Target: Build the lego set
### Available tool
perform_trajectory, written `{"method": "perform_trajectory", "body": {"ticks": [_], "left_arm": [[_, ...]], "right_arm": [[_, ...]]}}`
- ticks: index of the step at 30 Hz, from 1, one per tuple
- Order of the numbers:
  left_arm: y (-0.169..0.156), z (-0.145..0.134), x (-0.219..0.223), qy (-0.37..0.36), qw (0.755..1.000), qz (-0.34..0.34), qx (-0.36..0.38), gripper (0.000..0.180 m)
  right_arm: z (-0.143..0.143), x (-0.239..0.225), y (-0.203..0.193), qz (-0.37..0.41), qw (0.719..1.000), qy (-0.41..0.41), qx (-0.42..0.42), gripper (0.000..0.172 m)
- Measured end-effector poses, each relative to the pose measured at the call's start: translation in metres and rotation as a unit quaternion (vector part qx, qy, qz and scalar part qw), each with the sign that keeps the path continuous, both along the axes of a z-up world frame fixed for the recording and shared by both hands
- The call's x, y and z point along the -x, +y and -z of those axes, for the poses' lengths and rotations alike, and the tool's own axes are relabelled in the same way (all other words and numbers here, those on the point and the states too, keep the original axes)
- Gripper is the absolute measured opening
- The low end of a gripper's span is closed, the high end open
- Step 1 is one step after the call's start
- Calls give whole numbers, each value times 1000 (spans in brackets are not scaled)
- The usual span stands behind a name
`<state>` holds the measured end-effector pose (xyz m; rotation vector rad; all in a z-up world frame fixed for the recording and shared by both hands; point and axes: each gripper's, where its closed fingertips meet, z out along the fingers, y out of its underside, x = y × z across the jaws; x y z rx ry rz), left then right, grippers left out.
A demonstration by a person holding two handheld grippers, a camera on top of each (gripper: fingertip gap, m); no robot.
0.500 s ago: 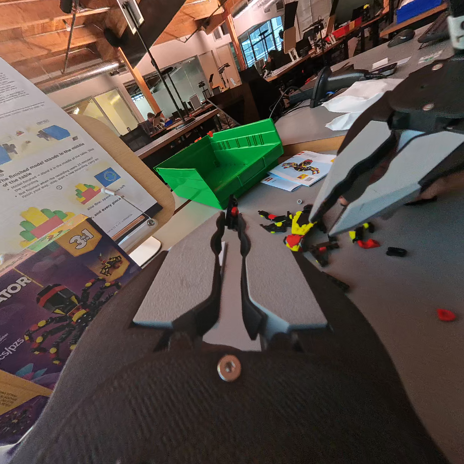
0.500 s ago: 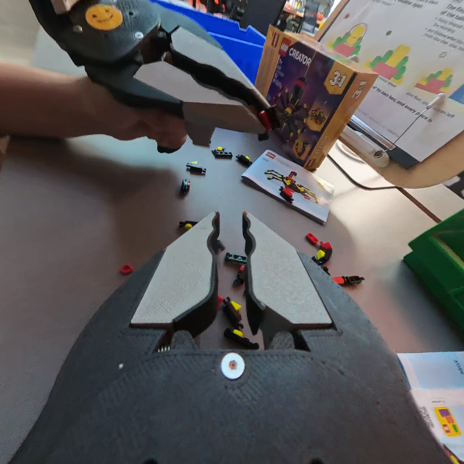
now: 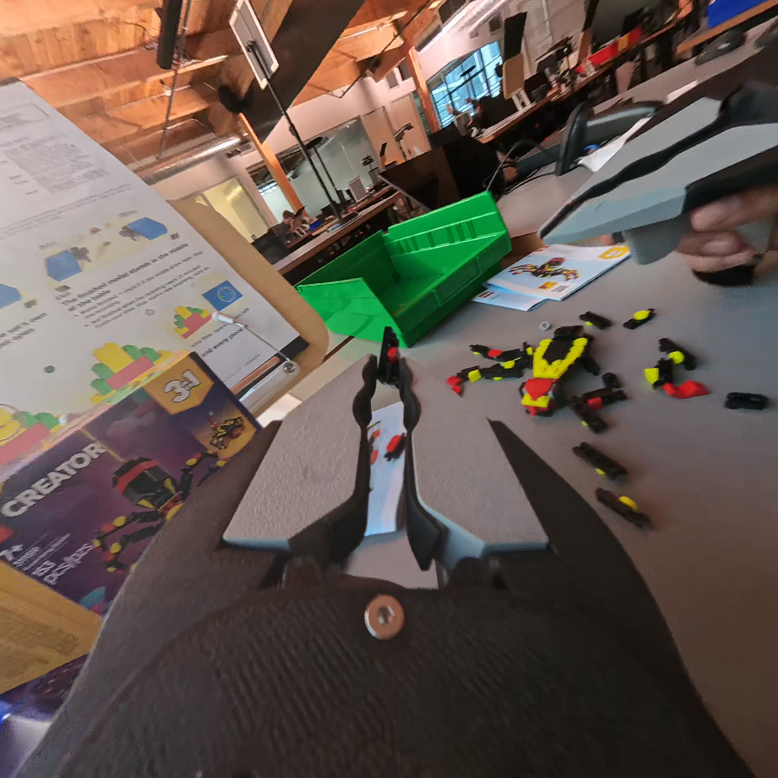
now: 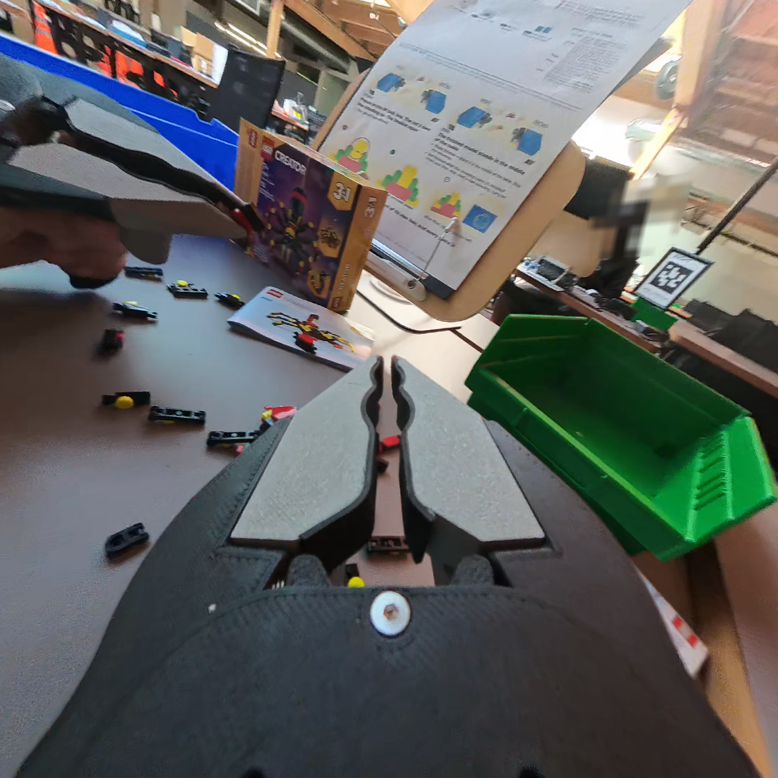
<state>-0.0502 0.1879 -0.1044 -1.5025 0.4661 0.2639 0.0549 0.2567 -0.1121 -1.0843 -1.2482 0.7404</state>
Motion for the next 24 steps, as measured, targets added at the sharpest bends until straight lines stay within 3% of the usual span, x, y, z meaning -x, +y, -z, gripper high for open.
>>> {"method": "perform_trajectory", "body": {"ticks": [10,17,24], "left_arm": [[-6,-11,16,-33,999,-13,-31,7],[-7,-15,3,-7,999,-2,-37,7],[-9,-14,-22,-14,998,47,-29,7]], "right_arm": [[-7,-10,-5,15,999,28,-32,0],[-7,-7,-7,7,999,28,-32,0],[-14,20,-42,-93,995,36,-15,3]]}}
